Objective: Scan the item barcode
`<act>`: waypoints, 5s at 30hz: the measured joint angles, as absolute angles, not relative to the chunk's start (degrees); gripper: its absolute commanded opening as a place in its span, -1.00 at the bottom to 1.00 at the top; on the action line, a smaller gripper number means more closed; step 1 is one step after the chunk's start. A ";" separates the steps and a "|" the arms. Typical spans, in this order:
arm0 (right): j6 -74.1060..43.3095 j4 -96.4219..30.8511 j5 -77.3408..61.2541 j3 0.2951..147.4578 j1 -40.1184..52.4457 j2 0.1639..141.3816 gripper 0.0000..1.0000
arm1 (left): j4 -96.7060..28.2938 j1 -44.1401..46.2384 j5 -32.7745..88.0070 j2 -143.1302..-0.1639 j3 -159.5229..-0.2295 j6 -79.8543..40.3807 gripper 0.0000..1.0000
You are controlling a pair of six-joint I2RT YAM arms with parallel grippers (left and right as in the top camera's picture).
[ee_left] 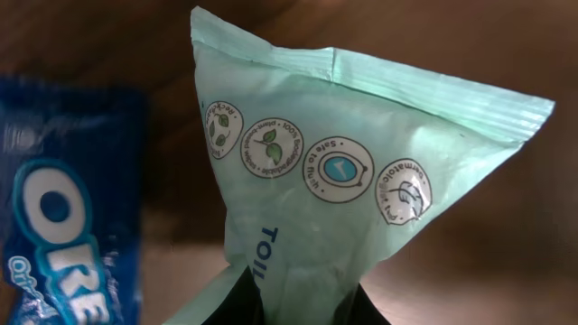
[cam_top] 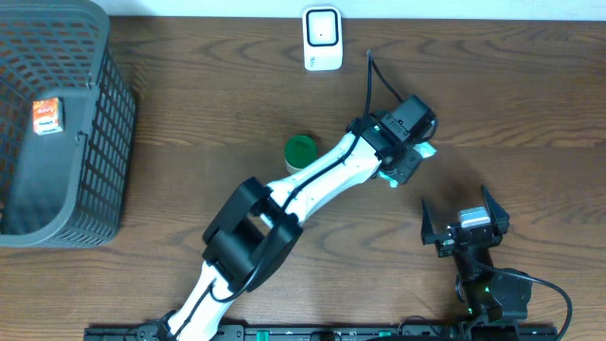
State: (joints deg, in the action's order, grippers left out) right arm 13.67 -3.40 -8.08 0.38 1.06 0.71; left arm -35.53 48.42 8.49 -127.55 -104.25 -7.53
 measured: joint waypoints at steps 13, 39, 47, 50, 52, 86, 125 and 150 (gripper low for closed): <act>13.67 -3.40 -8.08 0.38 1.06 0.71 0.99 | -38.37 47.57 1.04 -132.86 -104.27 -7.90 0.72; 13.67 -3.40 -8.05 0.38 1.06 0.71 0.99 | -37.45 47.51 5.91 -127.52 -104.88 -13.37 -0.85; 13.67 -3.42 -8.05 0.38 1.06 0.71 0.99 | -36.97 47.11 9.26 -131.83 -104.88 -15.64 -0.85; 13.67 -3.40 -8.08 0.38 1.06 0.71 0.98 | -36.99 46.94 10.41 -131.85 -104.88 -15.57 -0.85; 13.67 -3.40 -8.08 0.38 1.06 0.71 0.98 | -37.06 46.92 10.76 -131.85 -104.88 -14.98 -0.85; 13.67 -3.40 -8.08 0.38 1.06 0.71 0.98 | -39.97 45.15 27.81 -133.75 -104.71 -13.93 -0.85; 13.67 -3.40 -8.05 0.38 1.06 0.71 0.98 | -57.56 4.49 -12.08 -79.48 -105.41 -13.21 0.96; 13.67 -3.40 -8.05 0.38 1.06 0.71 0.99 | -31.35 -29.36 -11.77 -98.80 -92.97 -0.71 0.96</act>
